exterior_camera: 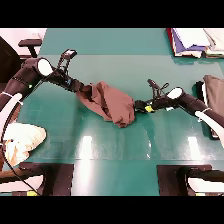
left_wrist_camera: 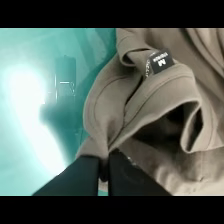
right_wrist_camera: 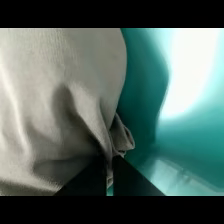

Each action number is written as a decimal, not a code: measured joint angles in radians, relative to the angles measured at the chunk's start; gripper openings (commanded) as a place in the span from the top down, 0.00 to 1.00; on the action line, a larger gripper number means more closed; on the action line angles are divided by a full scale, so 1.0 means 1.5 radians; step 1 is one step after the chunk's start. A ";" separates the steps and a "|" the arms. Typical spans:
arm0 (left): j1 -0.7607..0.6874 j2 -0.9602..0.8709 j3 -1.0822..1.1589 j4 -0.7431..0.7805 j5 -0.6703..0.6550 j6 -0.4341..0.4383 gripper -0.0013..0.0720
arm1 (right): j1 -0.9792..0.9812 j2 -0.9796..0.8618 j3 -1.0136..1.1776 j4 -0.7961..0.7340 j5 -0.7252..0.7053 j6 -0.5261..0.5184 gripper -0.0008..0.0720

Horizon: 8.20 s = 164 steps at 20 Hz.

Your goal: Fold the shirts.

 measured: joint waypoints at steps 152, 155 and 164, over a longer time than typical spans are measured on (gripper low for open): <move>0.163 -0.137 0.177 -0.079 -0.165 -0.019 0.94 | -0.293 -0.127 0.522 -0.345 0.384 0.088 0.96; 0.163 -0.137 0.122 -0.075 -0.176 -0.022 0.57 | -0.284 -0.089 0.409 -0.346 0.348 0.086 0.96; 0.164 -0.042 0.036 -0.052 -0.185 -0.062 0.30 | -0.299 0.018 0.289 -0.300 0.340 0.077 0.37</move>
